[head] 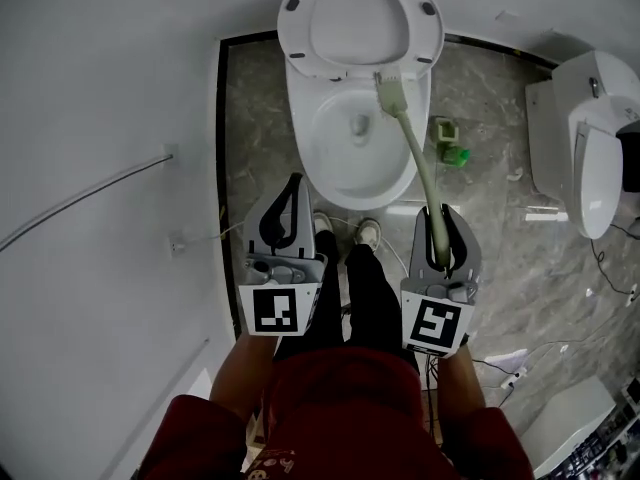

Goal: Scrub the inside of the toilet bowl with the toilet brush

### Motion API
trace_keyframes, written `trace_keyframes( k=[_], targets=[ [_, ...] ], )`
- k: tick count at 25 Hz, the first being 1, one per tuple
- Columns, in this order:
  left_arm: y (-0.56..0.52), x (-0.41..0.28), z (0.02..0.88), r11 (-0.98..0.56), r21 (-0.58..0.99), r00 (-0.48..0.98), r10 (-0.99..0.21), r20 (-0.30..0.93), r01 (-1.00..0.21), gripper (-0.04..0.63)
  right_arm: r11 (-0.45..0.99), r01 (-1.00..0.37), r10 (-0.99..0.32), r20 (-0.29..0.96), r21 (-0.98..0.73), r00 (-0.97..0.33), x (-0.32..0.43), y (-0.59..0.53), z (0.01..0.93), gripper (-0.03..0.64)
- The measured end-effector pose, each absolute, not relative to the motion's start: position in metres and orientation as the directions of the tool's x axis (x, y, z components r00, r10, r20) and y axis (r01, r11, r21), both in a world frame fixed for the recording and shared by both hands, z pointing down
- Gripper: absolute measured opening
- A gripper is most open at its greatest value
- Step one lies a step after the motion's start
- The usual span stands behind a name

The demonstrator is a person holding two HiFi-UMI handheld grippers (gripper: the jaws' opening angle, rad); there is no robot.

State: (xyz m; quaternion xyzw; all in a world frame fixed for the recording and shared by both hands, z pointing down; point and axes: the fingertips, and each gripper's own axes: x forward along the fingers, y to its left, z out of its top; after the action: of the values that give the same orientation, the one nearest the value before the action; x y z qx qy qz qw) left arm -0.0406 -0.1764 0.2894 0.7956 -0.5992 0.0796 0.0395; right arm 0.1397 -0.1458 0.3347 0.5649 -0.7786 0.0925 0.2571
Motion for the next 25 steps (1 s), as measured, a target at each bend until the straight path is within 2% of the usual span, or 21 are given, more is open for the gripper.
trace_keyframes(
  k=[7, 14, 21, 25],
  targets=[
    [-0.193, -0.059, 0.391, -0.279, -0.031, 0.267, -0.94, 0.211, -0.96, 0.005, 0.336, -0.934, -0.797, 0.564, 0.118, -0.215, 0.114, -0.147, 0.452, 0.112],
    [-0.18, -0.062, 0.496, -0.298, 0.02, 0.291, -0.913, 0.286, -0.954, 0.005, 0.37, -0.922, -0.695, 0.693, 0.118, -0.19, 0.102, -0.121, 0.578, 0.112],
    [-0.163, -0.065, 0.561, -0.327, 0.058, 0.327, -0.888, 0.323, -0.943, 0.005, 0.374, -0.919, -0.632, 0.76, 0.128, -0.151, 0.098, -0.101, 0.646, 0.112],
    [-0.156, -0.066, 0.573, -0.331, 0.084, 0.339, -0.872, 0.353, -0.94, 0.005, 0.375, -0.908, -0.631, 0.769, 0.185, -0.104, 0.105, -0.102, 0.654, 0.11]
  ],
)
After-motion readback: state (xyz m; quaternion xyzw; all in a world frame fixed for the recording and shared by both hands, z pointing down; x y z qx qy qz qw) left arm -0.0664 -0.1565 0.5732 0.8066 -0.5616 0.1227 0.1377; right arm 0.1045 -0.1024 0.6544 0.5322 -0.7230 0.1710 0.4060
